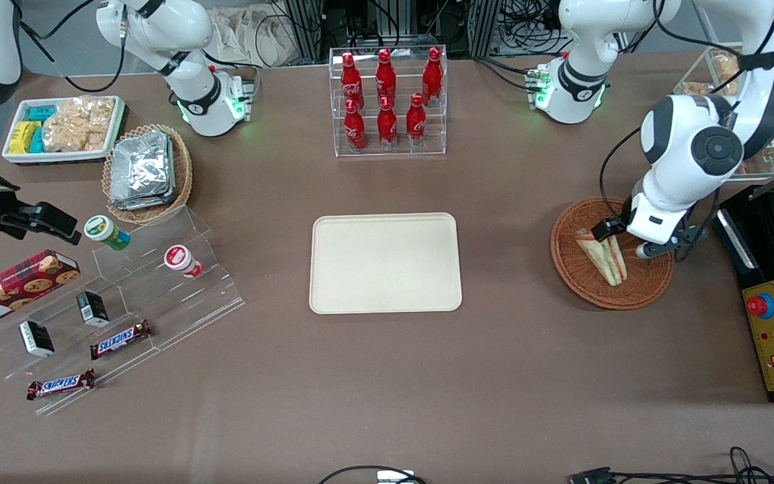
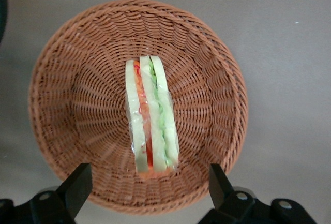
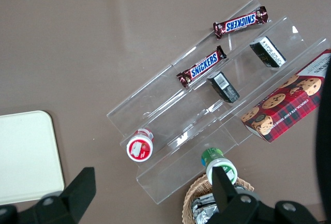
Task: Place sandwich from basket to tray
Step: 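Close the left gripper on the sandwich's edge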
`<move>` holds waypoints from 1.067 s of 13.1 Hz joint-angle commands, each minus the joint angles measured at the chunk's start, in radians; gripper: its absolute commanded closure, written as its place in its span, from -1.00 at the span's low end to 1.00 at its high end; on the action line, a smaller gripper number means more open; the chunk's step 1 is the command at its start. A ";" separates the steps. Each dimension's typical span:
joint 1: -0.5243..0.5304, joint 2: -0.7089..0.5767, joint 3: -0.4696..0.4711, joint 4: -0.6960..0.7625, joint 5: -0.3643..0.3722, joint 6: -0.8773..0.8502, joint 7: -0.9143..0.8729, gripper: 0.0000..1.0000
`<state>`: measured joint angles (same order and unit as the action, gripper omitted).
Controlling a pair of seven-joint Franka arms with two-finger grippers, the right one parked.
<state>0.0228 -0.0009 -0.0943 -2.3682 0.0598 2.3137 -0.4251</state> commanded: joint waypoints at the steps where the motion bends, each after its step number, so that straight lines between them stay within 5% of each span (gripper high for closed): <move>1: 0.006 0.053 -0.001 -0.048 0.003 0.117 -0.018 -1.00; 4: 0.022 0.105 -0.001 -0.123 0.009 0.281 -0.017 -1.00; 8: 0.026 0.130 -0.001 -0.122 0.009 0.299 -0.015 -0.87; 10: 0.026 0.128 -0.001 -0.121 0.011 0.297 -0.004 0.39; 11: 0.026 0.128 -0.001 -0.121 0.011 0.297 -0.003 0.57; 14: 0.026 0.110 -0.001 -0.117 0.011 0.280 0.000 0.58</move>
<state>0.0429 0.1343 -0.0916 -2.4831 0.0608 2.5979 -0.4275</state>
